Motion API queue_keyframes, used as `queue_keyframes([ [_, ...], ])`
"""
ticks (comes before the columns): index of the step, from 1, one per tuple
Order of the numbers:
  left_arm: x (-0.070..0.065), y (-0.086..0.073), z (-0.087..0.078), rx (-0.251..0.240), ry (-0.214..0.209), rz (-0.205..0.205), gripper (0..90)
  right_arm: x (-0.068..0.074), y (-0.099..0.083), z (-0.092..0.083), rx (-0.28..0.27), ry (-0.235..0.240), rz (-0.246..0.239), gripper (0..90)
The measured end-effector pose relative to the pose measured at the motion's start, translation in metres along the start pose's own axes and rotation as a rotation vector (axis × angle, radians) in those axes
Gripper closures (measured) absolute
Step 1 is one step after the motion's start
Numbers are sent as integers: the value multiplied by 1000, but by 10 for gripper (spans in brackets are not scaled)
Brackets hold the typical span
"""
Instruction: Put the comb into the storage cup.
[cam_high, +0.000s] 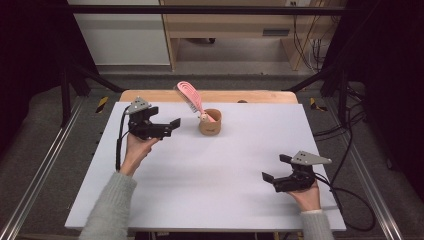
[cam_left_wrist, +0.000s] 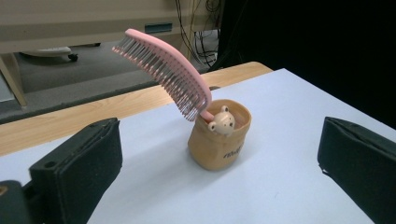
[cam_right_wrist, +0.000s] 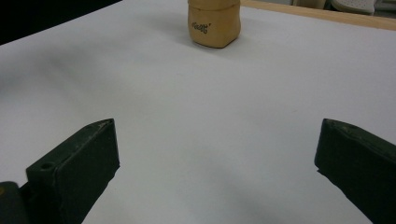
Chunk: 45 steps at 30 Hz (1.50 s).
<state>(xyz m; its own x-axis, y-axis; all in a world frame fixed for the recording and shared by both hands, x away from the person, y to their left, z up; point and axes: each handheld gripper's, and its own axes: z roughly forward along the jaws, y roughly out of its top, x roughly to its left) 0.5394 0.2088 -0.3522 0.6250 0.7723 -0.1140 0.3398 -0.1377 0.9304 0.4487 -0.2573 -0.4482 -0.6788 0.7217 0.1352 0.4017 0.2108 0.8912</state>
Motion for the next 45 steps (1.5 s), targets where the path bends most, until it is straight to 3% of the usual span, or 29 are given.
queue_keyframes([
  [9,-4,-20,-27,-8,-1,31,0,0,0,1,1,1,5,3],
  [23,-2,-69,-60,3,-22,15,0,0,0,1,-4,0,8,2],
  [33,0,-104,-71,54,-23,11,0,0,-1,2,4,2,10,2],
  [45,2,-128,-82,106,-14,11,0,-1,-1,1,1,-2,12,2],
])
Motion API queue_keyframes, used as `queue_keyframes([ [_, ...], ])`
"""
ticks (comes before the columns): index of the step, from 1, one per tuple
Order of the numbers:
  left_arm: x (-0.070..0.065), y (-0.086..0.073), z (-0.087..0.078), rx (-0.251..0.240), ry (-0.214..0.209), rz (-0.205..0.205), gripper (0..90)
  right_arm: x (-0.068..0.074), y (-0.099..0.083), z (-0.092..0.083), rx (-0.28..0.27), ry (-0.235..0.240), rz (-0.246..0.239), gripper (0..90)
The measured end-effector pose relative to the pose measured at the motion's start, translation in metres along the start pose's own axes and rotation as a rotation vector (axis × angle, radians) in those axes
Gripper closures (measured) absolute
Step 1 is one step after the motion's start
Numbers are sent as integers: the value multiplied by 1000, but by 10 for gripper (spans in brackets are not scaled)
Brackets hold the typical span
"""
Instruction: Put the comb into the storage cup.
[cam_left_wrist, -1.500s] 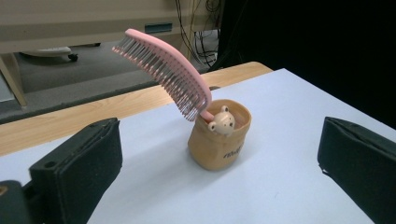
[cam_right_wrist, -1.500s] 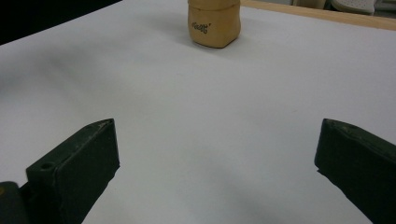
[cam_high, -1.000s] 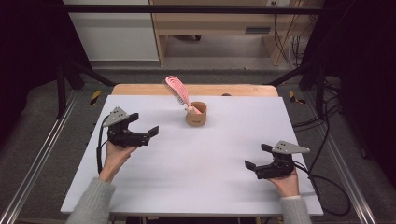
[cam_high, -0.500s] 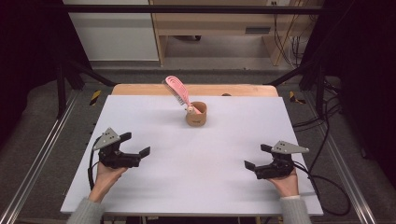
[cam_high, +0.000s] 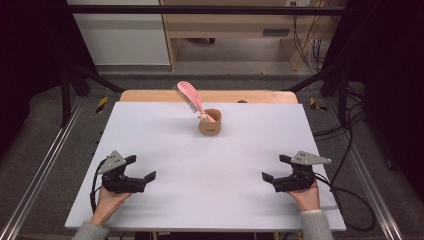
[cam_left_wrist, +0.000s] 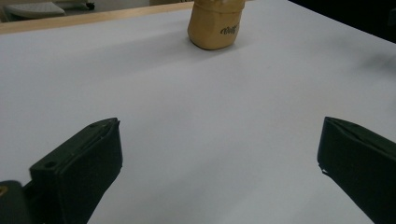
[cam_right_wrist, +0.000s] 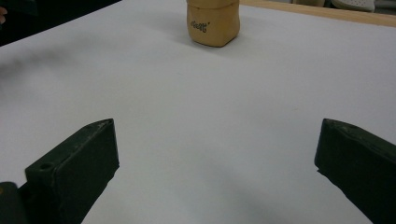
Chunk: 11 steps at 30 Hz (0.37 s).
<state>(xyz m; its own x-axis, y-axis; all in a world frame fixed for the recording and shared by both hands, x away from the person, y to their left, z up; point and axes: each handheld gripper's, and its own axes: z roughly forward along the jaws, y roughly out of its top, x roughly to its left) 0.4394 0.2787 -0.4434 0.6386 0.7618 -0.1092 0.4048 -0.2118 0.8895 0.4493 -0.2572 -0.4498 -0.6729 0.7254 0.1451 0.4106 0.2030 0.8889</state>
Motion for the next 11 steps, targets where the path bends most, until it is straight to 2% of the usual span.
queue_keyframes([
  [6,3,-7,-2,12,-5,-11,0,-1,-1,0,0,-2,0,2],
  [11,3,-9,2,34,-11,7,0,0,-1,0,2,-1,2,2],
])
